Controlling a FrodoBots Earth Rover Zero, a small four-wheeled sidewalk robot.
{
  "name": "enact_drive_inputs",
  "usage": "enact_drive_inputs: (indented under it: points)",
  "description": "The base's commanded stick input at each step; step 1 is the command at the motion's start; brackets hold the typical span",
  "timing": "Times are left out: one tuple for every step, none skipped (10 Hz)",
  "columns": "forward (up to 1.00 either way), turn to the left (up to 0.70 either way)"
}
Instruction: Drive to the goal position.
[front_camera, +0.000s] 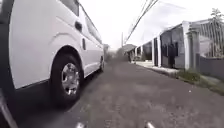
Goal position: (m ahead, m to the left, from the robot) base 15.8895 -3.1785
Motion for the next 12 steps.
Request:
enact_drive_inputs:
  points:
    - [0.7,-0.13]
    - [0.7,-0.06]
    - [0.7,-0.01]
    - [0.7,0.0]
    - [0.7,0.0]
    - [0.7,0.0]
    - [0.7,0.0]
    - [0.7,0.0]
    - [0.7,0.0]
    - [0.7,0.0]
    - [0.7,0.0]
    - [0.7,0.0]
